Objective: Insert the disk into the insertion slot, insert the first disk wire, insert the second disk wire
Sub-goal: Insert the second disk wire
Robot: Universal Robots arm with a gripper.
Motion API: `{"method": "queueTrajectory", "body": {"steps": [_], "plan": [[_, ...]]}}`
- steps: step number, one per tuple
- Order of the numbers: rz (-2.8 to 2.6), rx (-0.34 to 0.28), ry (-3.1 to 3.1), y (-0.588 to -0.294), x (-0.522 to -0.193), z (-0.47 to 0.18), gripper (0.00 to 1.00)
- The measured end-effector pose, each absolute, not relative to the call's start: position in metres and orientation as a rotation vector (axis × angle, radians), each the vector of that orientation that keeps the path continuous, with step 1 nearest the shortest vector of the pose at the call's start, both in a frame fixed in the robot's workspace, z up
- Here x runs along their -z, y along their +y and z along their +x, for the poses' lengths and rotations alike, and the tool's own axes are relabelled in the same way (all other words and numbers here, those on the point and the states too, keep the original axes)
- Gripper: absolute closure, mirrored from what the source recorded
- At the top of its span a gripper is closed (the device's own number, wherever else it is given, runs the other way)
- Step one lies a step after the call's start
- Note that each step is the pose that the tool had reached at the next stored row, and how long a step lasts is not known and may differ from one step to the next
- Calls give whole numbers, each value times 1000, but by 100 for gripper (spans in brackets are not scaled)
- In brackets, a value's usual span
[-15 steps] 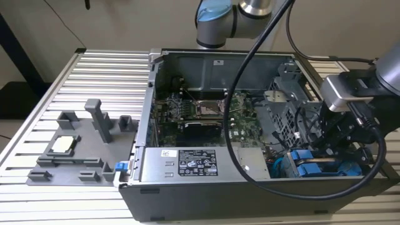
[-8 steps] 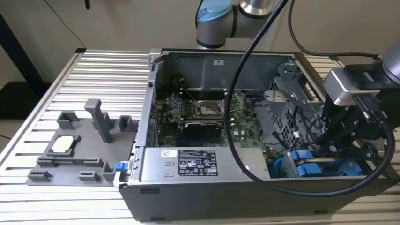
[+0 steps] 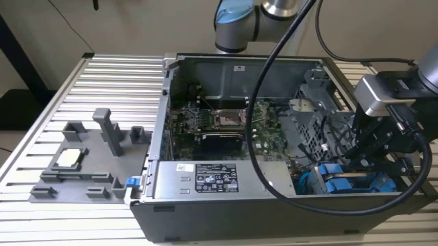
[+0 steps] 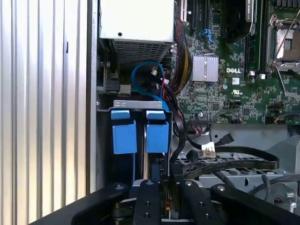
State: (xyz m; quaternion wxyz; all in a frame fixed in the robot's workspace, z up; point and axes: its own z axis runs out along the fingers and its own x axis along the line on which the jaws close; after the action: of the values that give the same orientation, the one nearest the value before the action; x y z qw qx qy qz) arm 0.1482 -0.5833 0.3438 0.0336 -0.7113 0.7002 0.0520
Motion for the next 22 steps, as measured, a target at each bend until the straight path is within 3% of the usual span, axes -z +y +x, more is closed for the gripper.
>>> {"method": "queueTrajectory", "body": {"steps": [5, 6, 22], "plan": [[-2188, -160, 2154, -583, -344, 148, 78], [-2188, -160, 2154, -583, -344, 148, 84], [-2187, -137, 2152, -583, -351, 145, 84]]}}
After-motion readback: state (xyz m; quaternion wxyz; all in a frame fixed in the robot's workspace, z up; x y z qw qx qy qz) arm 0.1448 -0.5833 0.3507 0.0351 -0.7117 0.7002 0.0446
